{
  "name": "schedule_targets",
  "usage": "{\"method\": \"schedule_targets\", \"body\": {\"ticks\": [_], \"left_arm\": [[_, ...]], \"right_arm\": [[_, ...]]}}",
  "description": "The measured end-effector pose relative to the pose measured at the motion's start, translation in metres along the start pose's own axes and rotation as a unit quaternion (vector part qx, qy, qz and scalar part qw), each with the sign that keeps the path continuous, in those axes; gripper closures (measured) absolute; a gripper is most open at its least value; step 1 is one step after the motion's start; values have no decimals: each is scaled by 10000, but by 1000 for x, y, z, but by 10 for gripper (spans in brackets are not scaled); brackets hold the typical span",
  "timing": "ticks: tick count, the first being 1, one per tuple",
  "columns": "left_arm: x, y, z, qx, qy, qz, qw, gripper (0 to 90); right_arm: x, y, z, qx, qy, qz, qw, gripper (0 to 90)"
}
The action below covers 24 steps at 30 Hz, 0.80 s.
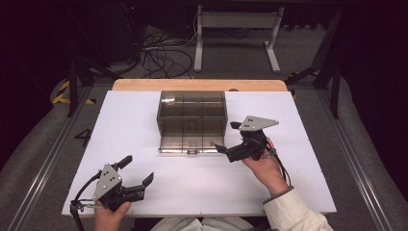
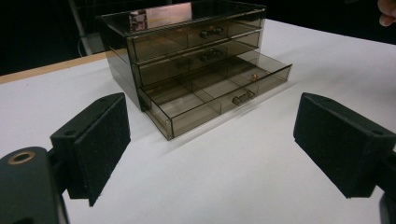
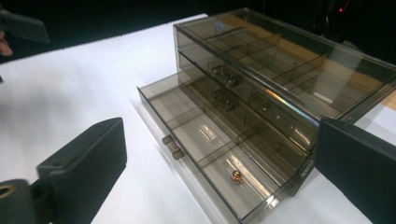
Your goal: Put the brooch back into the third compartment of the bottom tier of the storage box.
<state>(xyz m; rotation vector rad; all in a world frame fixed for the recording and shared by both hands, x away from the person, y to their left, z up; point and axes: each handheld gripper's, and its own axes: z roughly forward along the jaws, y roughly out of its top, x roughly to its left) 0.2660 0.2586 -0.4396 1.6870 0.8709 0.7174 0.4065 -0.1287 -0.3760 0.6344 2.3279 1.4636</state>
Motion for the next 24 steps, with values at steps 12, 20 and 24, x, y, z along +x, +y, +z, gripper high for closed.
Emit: {"method": "schedule_targets", "body": {"ticks": [12,20,24], "left_arm": [[0,0,0,-7,-3,-6,10000,118],[0,0,-1,-1,-12,-8,10000,118],[0,1,0,2,-1,7,10000,119]], "right_arm": [[-1,-6,-22,-268,68,41,9996,4],[2,-18,-45,-418,-80,-134,9990,7],[0,-28,-56,-404,-124,-87,9991,6]]}}
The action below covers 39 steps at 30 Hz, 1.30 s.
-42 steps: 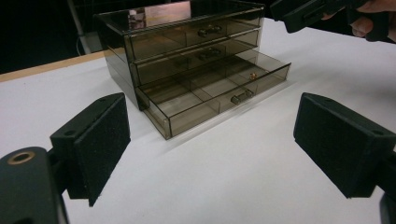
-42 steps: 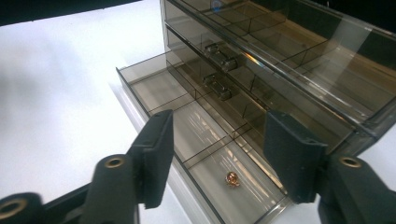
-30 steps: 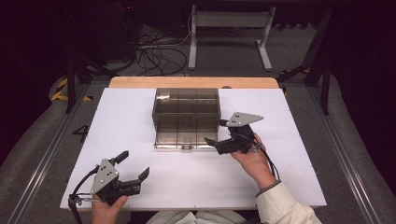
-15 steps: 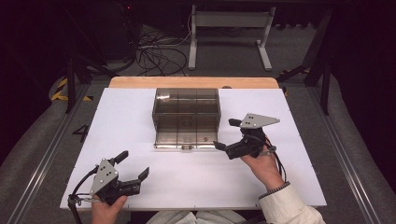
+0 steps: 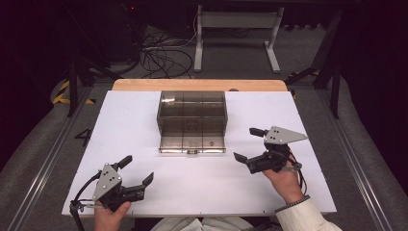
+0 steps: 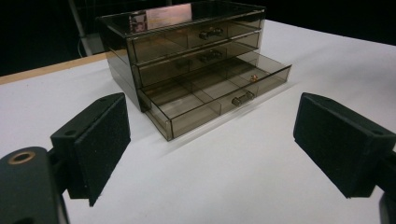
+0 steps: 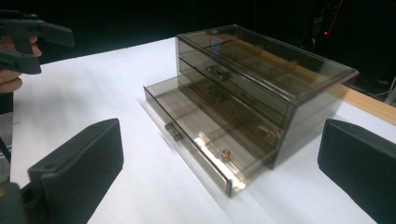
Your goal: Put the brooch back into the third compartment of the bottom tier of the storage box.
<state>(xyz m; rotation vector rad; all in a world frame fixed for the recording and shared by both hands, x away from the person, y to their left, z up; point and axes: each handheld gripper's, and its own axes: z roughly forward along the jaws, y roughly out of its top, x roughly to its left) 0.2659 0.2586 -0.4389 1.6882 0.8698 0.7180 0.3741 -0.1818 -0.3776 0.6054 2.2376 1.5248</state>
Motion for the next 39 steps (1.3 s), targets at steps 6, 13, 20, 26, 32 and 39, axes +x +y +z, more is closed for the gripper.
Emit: {"method": "schedule_targets", "body": {"ticks": [6,13,20,26,32,39], "left_arm": [[0,0,0,3,-5,-13,10000,118],[0,1,0,7,-48,29,10000,118],[0,1,0,18,-45,46,10000,119],[0,0,1,19,-37,18,10000,118],[1,0,0,34,-82,-4,10000,116],[1,-1,3,132,-129,33,9998,109]], "right_arm": [[-5,-19,-11,132,-121,111,9998,0],[-10,-39,-22,78,-203,245,9995,0],[-9,-56,-29,38,-161,290,9994,0],[-11,-72,-31,144,-109,387,9991,0],[-13,-87,-32,242,-137,456,9986,0],[-13,-99,-34,348,-265,593,9973,0]]}}
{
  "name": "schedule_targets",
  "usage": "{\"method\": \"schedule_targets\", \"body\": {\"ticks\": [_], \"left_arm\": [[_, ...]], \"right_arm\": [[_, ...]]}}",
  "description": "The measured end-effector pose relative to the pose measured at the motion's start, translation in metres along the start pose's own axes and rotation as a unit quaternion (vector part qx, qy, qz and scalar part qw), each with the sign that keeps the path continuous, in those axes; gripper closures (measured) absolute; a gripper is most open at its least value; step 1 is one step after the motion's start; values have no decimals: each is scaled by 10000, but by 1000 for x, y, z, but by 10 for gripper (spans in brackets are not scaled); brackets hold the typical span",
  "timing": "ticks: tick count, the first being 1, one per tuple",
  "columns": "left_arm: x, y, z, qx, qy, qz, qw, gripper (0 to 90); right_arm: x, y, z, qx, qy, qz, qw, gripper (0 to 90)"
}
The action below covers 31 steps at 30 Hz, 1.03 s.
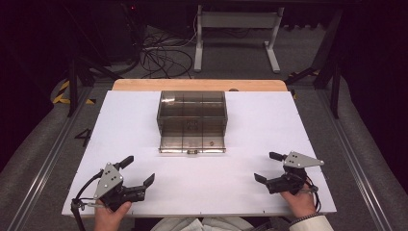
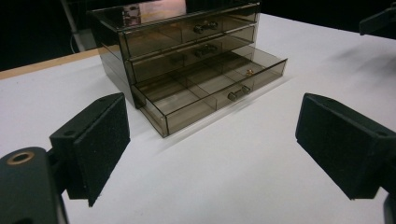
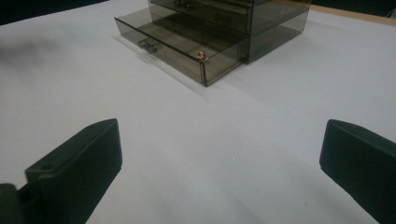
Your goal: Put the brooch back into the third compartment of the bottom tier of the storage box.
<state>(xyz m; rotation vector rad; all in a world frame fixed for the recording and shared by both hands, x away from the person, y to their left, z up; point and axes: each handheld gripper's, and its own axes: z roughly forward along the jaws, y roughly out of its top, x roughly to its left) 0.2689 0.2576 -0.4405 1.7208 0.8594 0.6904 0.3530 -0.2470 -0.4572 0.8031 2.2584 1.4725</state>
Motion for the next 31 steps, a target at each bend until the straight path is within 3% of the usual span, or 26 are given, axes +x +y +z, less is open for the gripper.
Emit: {"method": "schedule_targets", "body": {"ticks": [9,17,31], "left_arm": [[2,-1,1,40,-66,0,10000,110],[1,-1,2,30,-58,-1,10000,110],[2,-1,1,42,-115,0,9999,68]], "right_arm": [[3,-8,0,92,53,158,9998,0],[5,-6,5,266,82,42,9996,0],[8,-4,4,90,65,-88,9999,0]]}}
